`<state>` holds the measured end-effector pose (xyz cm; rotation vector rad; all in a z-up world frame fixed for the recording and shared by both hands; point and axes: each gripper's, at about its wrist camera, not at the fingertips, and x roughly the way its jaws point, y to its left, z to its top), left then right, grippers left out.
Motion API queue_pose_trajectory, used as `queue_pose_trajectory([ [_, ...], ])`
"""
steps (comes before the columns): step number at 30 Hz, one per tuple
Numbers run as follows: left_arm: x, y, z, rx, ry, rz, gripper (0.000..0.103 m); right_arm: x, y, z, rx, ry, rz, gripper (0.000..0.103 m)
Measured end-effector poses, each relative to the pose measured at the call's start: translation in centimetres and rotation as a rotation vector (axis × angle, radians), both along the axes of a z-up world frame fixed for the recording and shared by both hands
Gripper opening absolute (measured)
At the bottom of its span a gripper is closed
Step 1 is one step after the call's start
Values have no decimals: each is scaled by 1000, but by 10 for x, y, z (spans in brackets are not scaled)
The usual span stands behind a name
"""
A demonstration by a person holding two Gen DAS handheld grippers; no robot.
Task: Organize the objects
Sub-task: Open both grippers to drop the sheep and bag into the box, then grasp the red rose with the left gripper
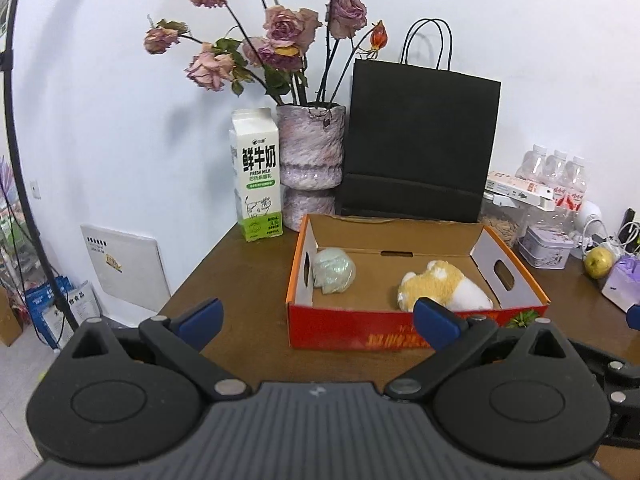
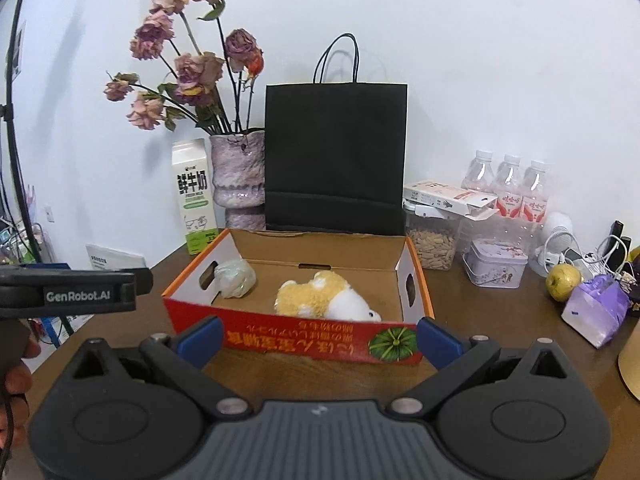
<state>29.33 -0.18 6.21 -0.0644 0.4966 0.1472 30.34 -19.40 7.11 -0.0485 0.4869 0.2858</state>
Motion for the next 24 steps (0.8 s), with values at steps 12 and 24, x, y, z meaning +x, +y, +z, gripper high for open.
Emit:
queue_pose_trajectory([
  [12, -59, 19, -12, -16, -21, -7, 103, -61, -14, -15, -4, -22, 9, 103],
  [24, -100, 37, -36, -27, -5, -7, 103, -107, -38, -44, 5, -12, 2, 103],
])
